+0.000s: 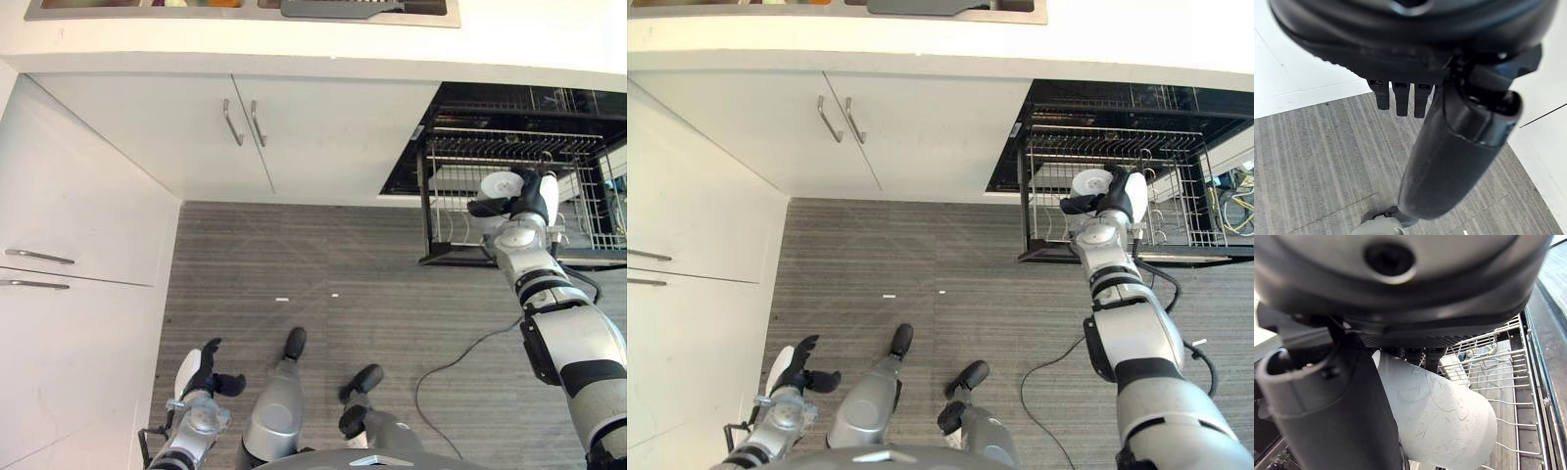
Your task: Place the dishes in the dishwasher.
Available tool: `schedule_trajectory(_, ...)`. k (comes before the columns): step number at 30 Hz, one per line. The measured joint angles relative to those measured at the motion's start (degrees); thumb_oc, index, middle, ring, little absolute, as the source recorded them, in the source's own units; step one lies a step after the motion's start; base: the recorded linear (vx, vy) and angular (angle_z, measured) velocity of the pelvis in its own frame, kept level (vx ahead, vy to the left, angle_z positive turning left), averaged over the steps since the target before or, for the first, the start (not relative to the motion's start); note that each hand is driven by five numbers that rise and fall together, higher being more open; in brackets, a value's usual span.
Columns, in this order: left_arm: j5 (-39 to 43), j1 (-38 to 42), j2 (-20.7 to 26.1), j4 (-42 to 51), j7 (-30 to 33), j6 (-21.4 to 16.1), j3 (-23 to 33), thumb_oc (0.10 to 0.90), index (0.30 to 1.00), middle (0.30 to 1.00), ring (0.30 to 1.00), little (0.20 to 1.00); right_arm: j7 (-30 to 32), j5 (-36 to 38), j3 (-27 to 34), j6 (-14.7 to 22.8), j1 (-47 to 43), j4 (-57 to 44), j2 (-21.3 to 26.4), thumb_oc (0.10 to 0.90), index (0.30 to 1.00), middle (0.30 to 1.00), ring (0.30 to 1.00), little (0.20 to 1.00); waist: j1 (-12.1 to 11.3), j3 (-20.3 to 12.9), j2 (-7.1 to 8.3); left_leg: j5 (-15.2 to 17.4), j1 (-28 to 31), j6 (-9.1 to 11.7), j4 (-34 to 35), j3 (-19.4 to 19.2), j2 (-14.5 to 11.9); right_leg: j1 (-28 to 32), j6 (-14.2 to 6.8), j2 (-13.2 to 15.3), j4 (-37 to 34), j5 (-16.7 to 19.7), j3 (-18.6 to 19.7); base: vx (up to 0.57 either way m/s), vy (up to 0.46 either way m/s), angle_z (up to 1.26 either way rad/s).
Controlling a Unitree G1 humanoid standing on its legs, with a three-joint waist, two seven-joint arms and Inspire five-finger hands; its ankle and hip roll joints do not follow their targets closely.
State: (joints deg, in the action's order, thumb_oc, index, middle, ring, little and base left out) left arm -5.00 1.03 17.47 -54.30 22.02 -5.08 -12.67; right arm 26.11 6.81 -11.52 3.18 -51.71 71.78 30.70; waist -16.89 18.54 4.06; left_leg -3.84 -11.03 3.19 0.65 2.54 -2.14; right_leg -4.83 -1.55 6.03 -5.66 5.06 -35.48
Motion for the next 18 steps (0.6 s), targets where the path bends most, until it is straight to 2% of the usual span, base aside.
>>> schedule_trajectory(6,0.2,-0.3,0.0,1.2,0.1,0.6,0.2,0.800,0.900,0.900,0.900,0.900,-2.2,0.1,-1.3,0.0,0.0,0.0,0.9,0.800,0.900,0.900,0.900,0.900,0.9,0.0,0.34,0.0,2.6,0.0,0.3,-0.6,-0.1,2.1,0.0,0.0,0.0,0.0,0.8,0.01,0.003,-0.05)
schedule_trajectory(9,0.2,-0.4,0.1,0.8,0.1,0.7,0.6,0.800,0.900,0.900,0.900,0.900,-3.0,0.2,-1.0,0.0,0.0,-0.1,1.1,0.800,0.900,0.900,0.900,0.900,1.2,-0.1,1.19,0.0,3.4,0.0,0.5,-1.8,-0.3,2.2,0.1,-0.1,0.0,0.1,2.0,0.01,0.009,-0.20)
schedule_trajectory(15,0.2,-1.2,-0.1,-2.6,-1.0,1.6,0.7,0.800,0.900,0.900,0.900,0.900,-5.7,4.7,0.9,0.0,1.7,-0.7,0.8,0.800,0.900,0.900,0.900,0.900,2.2,-0.5,2.46,0.0,6.9,0.0,1.3,-4.7,-0.6,3.9,0.1,-0.1,0.0,0.5,4.8,-0.03,0.016,-0.25)
schedule_trajectory(18,0.4,-2.1,0.1,-4.6,-2.1,2.2,2.6,0.800,0.900,0.900,0.900,0.900,-9.0,10.3,2.0,-0.2,3.1,0.5,0.4,0.800,0.900,0.900,0.900,0.900,2.9,-2.0,3.82,0.1,7.3,0.1,1.4,-5.3,-0.8,3.9,0.0,-0.3,0.0,0.5,5.5,-0.03,0.006,-0.12)
